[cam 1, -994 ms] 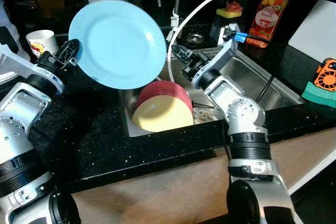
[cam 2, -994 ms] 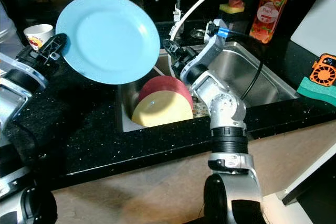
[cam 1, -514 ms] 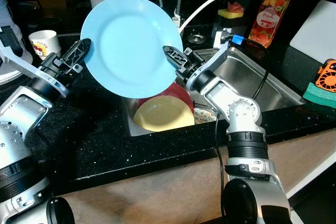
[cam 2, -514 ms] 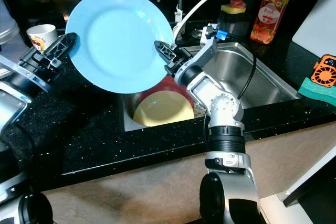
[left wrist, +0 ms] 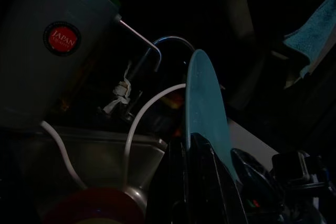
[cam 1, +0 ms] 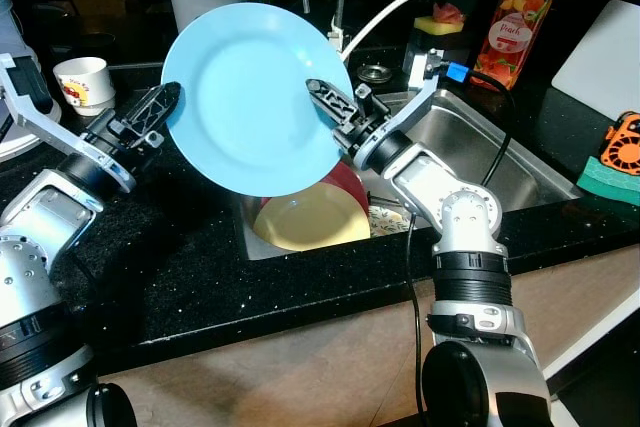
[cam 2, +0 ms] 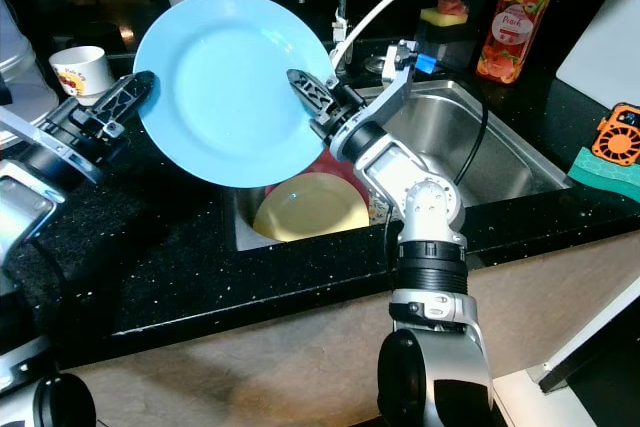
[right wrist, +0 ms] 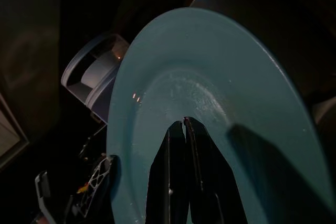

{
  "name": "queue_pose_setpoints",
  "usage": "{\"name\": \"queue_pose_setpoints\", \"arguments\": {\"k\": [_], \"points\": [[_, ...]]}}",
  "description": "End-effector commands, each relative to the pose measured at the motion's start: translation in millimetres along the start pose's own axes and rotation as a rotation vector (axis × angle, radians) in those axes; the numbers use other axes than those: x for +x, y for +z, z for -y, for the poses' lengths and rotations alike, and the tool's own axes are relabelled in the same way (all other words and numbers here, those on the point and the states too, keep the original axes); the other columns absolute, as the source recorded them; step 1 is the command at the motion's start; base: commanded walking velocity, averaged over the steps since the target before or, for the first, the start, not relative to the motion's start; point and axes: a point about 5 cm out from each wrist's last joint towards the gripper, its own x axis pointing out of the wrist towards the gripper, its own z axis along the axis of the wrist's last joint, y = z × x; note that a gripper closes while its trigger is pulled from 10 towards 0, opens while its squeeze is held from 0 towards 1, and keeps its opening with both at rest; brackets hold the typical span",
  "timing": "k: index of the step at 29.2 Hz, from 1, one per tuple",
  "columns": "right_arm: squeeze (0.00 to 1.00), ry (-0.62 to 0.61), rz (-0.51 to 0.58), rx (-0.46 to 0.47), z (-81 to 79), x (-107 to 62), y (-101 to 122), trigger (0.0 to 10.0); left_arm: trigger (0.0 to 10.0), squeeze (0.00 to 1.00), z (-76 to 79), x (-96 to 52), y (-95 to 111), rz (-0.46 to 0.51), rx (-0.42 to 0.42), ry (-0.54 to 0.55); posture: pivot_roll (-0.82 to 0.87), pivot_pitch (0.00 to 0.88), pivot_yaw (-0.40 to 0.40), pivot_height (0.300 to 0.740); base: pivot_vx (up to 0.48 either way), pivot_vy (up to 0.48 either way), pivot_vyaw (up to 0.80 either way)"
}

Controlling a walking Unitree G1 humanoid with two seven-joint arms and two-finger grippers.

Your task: Kitchen organization

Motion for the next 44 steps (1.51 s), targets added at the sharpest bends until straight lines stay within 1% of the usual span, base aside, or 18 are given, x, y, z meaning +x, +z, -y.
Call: {"name": "queue_pose_setpoints", "arguments": {"k": [1, 5, 6, 9, 10, 11, 12, 13, 14, 15, 22, 26, 27, 28, 29, 39, 40, 44], "points": [[0.0, 0.034, 0.002, 0.015, -5.7, -1.5, 1, 0.0, 0.0, 0.0, 0.6, -2.2, 1, -0.005, 0.009, -0.013, 0.04, 0.099, 0.022, 0.74, 0.0, 0.0, 0.0], [0.0, 0.07, -0.016, -0.02, -11.7, -2.9, 0, 0.0, 0.0, 0.0, -1.1, -2.4, 1, -0.009, 0.021, -0.002, 0.04, 0.093, 0.023, 0.74, 0.0, 0.0, 0.0], [0.0, 0.061, -0.023, -0.041, -11.6, -3.0, -1, 10.0, 0.0, 0.0, -3.0, -2.0, 0, -0.008, 0.031, 0.017, 0.04, 0.093, 0.023, 0.74, 0.0, 0.0, 0.0], [0.0, 0.046, -0.027, -0.06, -10.5, -2.8, -2, 10.0, 0.0, 0.0, -5.3, -1.5, 1, -0.006, 0.045, 0.039, 0.04, 0.093, 0.023, 0.74, 0.0, 0.0, 0.0], [0.0, 0.04, -0.026, -0.059, -9.7, -2.6, -2, 10.0, 0.9, 0.0, -6.3, -1.4, 1, -0.006, 0.051, 0.048, 0.04, 0.093, 0.023, 0.74, 0.0, 0.0, 0.0], [0.0, 0.04, -0.026, -0.059, -9.7, -2.6, -2, 10.0, 0.9, 0.0, -6.3, -1.4, 1, -0.006, 0.051, 0.048, 0.04, 0.093, 0.023, 0.74, 0.0, 0.0, 0.0], [0.0, 0.032, -0.023, -0.058, -8.6, -2.7, -2, 10.0, 0.0, 0.0, -5.3, -1.3, 0, -0.012, 0.055, 0.039, 0.04, 0.091, 0.021, 0.74, 0.0, 0.0, 0.0], [0.0, 0.034, -0.022, -0.052, -8.7, -2.8, -2, 8.9, 0.0, 0.0, -4.7, -1.3, 0, -0.014, 0.051, 0.033, 0.04, 0.091, 0.021, 0.74, 0.0, 0.0, 0.0], [0.0, 0.034, -0.022, -0.052, -8.7, -2.8, -2, 8.9, 0.0, 0.0, -4.7, -1.3, 0, -0.014, 0.051, 0.033, 0.04, 0.091, 0.021, 0.74, 0.0, 0.0, 0.0], [0.0, 0.036, -0.021, -0.048, -9.0, -3.0, -2, 0.0, 0.0, 0.0, -4.3, -1.4, 0, -0.015, 0.049, 0.029, 0.04, 0.091, 0.021, 0.74, 0.0, 0.0, 0.0], [0.0, 0.09, 0.008, 0.052, -14.0, -4.4, 3, 0.0, 0.0, 0.0, 0.5, -1.4, 0, -0.009, 0.028, -0.016, 0.04, 0.094, 0.02, 0.74, 0.0, 0.0, 0.0], [0.0, 0.111, 0.012, 0.06, -16.5, -4.0, 5, 0.0, 0.0, 0.0, 0.3, -1.5, 0, -0.007, 0.03, -0.016, 0.04, 0.094, 0.02, 0.74, 0.0, 0.0, 0.0], [0.0, 0.106, 0.008, 0.05, -16.7, -3.5, 5, 3.9, 0.0, 0.0, 0.4, -1.6, 0, -0.007, 0.03, -0.016, 0.04, 0.097, 0.018, 0.74, 0.0, 0.0, 0.0], [0.0, 0.106, 0.008, 0.05, -16.7, -3.5, 5, 3.9, 0.0, 0.0, 0.4, -1.6, 0, -0.007, 0.03, -0.016, 0.04, 0.097, 0.018, 0.74, 0.0, 0.0, 0.0], [0.0, 0.101, 0.006, 0.044, -16.3, -3.1, 5, 10.0, 0.0, 0.0, 0.4, -1.6, 0, -0.006, 0.03, -0.015, 0.04, 0.097, 0.018, 0.74, 0.0, 0.0, 0.0], [0.0, 0.081, 0.019, 0.042, -14.3, -1.6, 7, 10.0, 0.0, 0.0, 0.4, -2.0, 0, -0.009, 0.033, -0.014, 0.04, 0.1, 0.015, 0.74, 0.0, 0.0, 0.0], [1.0, 0.085, 0.02, 0.048, -14.6, -1.6, 7, 10.0, 0.0, 0.0, 0.5, -2.1, 0, -0.009, 0.033, -0.014, 0.04, 0.1, 0.015, 0.74, 0.0, 0.0, 0.0], [1.0, 0.097, 0.024, 0.062, -15.9, -1.7, 9, 10.0, 0.0, 0.0, 0.8, -2.0, -1, -0.011, 0.033, -0.015, 0.04, 0.099, 0.015, 0.74, 0.0, 0.0, 0.0]]}}
